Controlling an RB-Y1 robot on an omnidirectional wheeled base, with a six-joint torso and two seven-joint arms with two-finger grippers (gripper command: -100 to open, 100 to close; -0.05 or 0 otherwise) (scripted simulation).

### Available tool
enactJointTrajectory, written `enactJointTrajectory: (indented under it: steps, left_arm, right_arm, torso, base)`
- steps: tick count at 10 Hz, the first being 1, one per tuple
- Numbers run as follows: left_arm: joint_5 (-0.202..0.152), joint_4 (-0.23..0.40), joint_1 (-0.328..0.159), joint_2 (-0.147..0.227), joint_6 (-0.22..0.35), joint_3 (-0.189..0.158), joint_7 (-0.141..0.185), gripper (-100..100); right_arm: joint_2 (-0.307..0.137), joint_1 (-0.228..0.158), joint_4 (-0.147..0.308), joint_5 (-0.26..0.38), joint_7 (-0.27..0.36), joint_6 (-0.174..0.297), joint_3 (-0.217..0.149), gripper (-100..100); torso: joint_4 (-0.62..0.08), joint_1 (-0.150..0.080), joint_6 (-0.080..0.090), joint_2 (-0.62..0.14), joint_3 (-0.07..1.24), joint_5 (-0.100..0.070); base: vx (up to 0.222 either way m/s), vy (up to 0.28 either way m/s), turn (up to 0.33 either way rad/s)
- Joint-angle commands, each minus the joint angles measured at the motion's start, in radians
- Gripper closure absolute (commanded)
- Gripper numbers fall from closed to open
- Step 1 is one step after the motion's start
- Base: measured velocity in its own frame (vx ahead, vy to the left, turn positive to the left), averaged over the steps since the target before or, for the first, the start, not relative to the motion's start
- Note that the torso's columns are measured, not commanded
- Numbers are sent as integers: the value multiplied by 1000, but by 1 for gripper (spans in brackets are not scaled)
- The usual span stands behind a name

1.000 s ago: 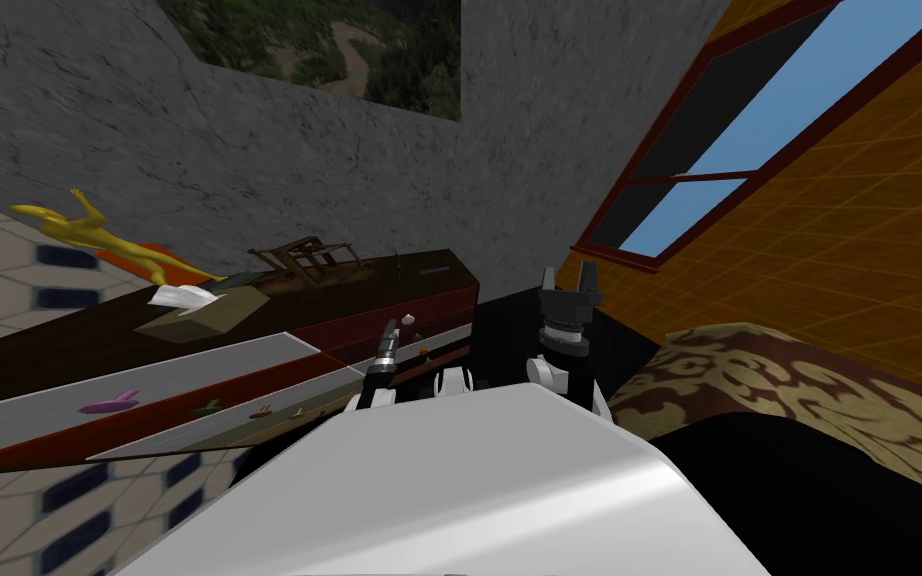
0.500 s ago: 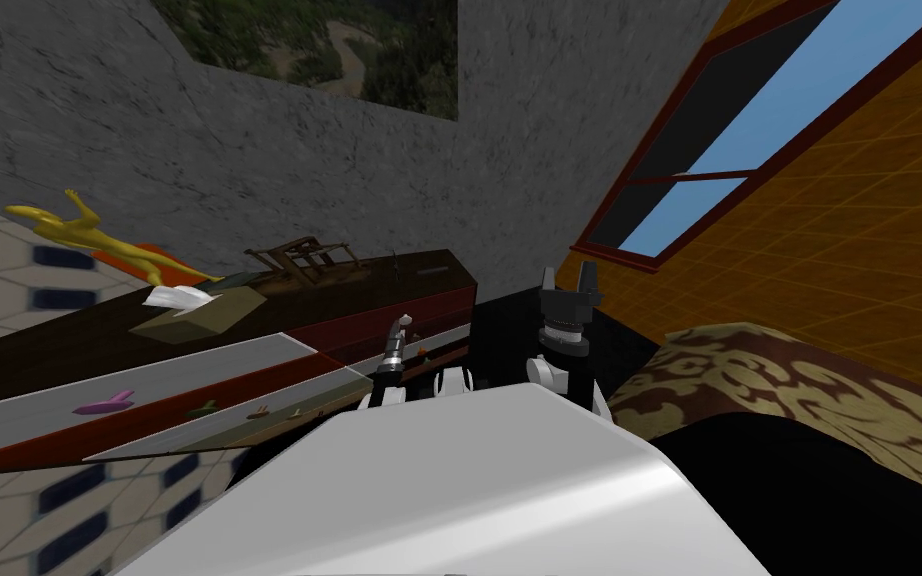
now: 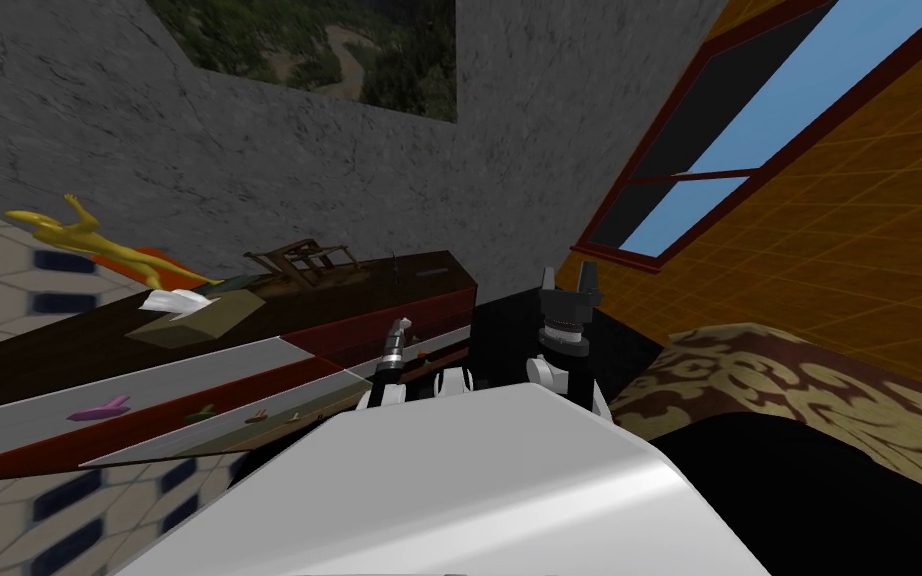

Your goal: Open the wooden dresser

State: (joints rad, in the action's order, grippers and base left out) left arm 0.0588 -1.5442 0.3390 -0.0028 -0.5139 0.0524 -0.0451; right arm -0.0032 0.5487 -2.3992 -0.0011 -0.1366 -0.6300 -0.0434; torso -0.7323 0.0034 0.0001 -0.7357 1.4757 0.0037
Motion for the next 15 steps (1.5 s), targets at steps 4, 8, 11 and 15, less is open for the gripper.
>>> enactJointTrajectory:
  steps: [4, 8, 11, 15]
  left_arm:
    - [5, -34, 17, 0, 33, 11, -1, 100]
    - [11, -45, 45, -1, 46, 27, -1, 100]
    - [14, -55, 55, -3, 42, 34, -2, 100]
    - [16, -73, 68, -6, 36, 41, -4, 100]
  right_arm:
    - [0, 0, 0, 0, 0, 0, 0, 0]
    - [0, 0, 0, 0, 0, 0, 0, 0]
    - [0, 0, 0, 0, 0, 0, 0, 0]
    - [0, 0, 0, 0, 0, 0, 0, 0]
  torso:
    - [-2, -2, 0, 1, 2, -2]
    - [-1, -1, 0, -2, -1, -1]
    - [-2, -1, 0, 2, 3, -2]
    - [0, -3, 2, 3, 3, -1]
  base:
    - [-154, -48, 13]
    - [-185, -43, 13]
    - [-144, -30, 10]
    - [-157, -53, 18]
